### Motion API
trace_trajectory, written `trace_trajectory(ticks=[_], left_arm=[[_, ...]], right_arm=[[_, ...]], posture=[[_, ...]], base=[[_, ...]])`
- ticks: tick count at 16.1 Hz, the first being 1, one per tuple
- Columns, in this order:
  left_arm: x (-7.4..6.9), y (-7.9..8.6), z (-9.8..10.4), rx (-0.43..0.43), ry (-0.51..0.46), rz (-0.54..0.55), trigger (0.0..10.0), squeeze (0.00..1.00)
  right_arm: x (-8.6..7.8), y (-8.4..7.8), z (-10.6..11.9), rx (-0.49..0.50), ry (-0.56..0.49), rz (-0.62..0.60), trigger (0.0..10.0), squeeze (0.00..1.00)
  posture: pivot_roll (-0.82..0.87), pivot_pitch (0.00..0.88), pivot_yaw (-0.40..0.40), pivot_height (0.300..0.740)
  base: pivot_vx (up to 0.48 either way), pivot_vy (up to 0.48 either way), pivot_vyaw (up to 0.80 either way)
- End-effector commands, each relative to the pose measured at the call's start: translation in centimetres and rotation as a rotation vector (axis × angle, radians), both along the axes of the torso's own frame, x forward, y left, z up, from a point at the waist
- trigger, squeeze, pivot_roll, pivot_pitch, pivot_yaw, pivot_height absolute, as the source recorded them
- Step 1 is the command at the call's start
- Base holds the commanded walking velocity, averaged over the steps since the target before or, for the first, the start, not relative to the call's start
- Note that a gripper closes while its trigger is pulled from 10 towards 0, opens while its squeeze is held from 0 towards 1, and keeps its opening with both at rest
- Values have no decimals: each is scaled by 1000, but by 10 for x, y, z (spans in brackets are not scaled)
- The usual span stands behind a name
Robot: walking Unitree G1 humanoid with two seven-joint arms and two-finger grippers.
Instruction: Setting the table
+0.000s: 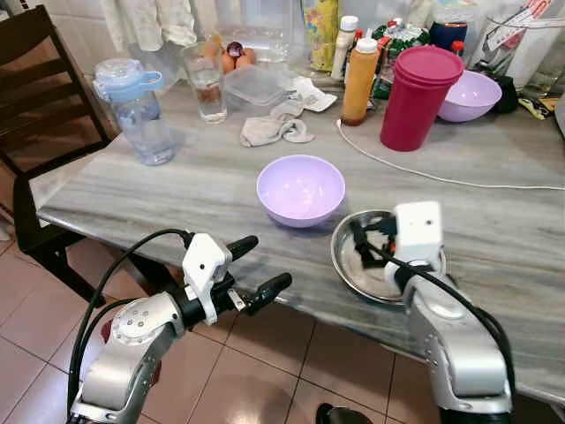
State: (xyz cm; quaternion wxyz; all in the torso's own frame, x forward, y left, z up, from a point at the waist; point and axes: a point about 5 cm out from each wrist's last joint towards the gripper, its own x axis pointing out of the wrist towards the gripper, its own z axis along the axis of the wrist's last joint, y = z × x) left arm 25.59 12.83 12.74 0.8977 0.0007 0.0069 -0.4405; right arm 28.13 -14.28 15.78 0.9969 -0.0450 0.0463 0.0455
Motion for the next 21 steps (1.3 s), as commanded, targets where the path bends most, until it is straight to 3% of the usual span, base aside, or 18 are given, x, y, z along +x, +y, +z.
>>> trace_trajectory(ticks=[1,3,6,7,11,15,21], left_arm=[[2,4,8,-33,-12,34,10000,0],[6,7,13,-74,-26,98,10000,0],[9,16,15,-123,-35,253,10000,0],[9,21,14,-145,-32,355,10000,0],[21,40,7,-49,-53,703,10000,0],[28,49,4,-20,-30,805,10000,0],[36,49,7,-1,-39,857,10000,0]], right_arm=[[-6,4,16,-27,-135,34,10000,294],[-10,8,28,-93,-248,54,10000,0],[-13,9,29,-114,-290,46,10000,0],[-15,6,26,-117,-289,19,10000,0],[-14,2,17,-127,-278,-9,10000,0],[-9,1,19,-125,-283,-12,10000,0],[-7,1,20,-116,-301,-18,10000,0]], posture=[[-229,139,26,740],[-231,138,29,740],[-222,135,34,740],[-217,133,34,740],[-201,121,27,740],[-199,113,24,740],[-204,106,26,740]], base=[[0,0,0],[0,0,0],[0,0,0],[0,0,0],[0,0,-548],[0,0,-788],[0,0,-767]])
